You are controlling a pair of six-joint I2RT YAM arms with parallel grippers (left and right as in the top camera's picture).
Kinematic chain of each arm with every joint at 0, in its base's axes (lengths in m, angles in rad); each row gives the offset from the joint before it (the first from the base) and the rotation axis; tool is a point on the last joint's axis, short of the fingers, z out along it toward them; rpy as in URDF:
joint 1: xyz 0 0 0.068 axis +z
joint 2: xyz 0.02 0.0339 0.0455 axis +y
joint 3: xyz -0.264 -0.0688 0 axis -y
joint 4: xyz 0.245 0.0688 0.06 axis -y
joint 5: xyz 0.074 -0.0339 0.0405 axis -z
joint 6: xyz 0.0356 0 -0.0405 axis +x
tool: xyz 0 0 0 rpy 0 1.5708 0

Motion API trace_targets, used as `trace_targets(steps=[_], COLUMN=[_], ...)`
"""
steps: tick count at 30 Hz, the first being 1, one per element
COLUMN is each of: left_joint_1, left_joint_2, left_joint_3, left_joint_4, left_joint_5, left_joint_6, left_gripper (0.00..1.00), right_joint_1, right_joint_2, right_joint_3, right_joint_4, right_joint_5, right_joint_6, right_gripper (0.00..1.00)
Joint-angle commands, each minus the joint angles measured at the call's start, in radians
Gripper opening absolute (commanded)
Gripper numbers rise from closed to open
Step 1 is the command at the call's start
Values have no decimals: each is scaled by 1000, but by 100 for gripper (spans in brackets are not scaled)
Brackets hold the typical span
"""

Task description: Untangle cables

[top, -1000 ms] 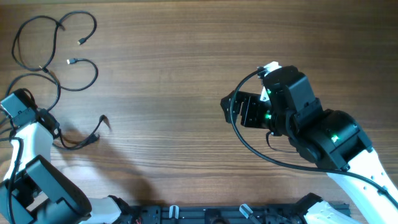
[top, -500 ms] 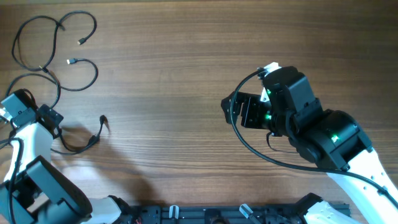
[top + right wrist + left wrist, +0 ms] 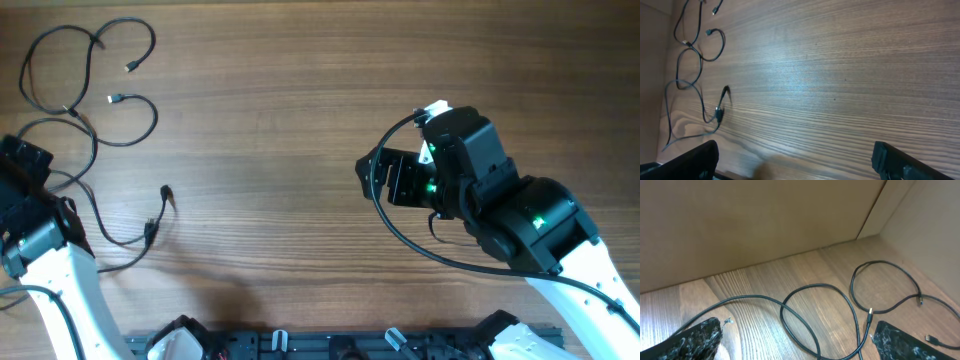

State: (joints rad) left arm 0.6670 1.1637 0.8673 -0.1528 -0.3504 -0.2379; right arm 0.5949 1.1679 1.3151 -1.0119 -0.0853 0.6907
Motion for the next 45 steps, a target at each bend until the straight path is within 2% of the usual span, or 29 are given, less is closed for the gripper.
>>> trace_targets(steps=[1, 8, 12, 17, 19, 23, 31, 35, 36, 39, 40, 42, 45], left_joint_1=[50, 277, 364, 447, 478, 512, 513, 513, 513, 513, 513, 513, 513], left_joint_2=[81, 319, 393, 436, 439, 439, 441, 469, 485, 550, 565, 586, 587], left_joint_3=[4, 4, 4, 4, 4, 4, 4, 4, 4, 4, 4, 4, 4], left_joint_4=[-1, -115, -141, -166, -199, -294, -216, -149, -142, -129, -129, -127, -95], left_joint_5=[-14, -37, -34, -32, -32, -32, 29, 36, 43, 92, 92, 92, 92], left_joint_6=[-13, -16, -216, -247, -300, -381, -380, -342, -342, -342, -341, -319, -319], left_gripper=[100, 100, 100, 100, 100, 100, 100, 59, 53, 51, 53, 64, 53], right_joint_1=[0, 0, 0, 0, 0, 0, 0, 0, 0, 0, 0, 0, 0], right_joint_2=[7, 7, 7, 7, 7, 22, 76, 80, 80, 80, 80, 80, 80], right_joint_3=[-1, -1, -1, -1, -1, -1, -1, -1, -1, -1, -1, -1, -1], right_joint_4=[-16, -3, -2, 5, 10, 9, 6, 24, 30, 36, 38, 39, 37], right_joint_5=[-5, -5, -5, -5, -5, -5, -28, -28, -28, -28, -28, -28, -28], right_joint_6=[-7, -6, -6, 2, 3, 17, 19, 20, 20, 49, 50, 50, 50], right_gripper=[100, 100, 100, 100, 100, 100, 100, 100, 100, 100, 100, 100, 100])
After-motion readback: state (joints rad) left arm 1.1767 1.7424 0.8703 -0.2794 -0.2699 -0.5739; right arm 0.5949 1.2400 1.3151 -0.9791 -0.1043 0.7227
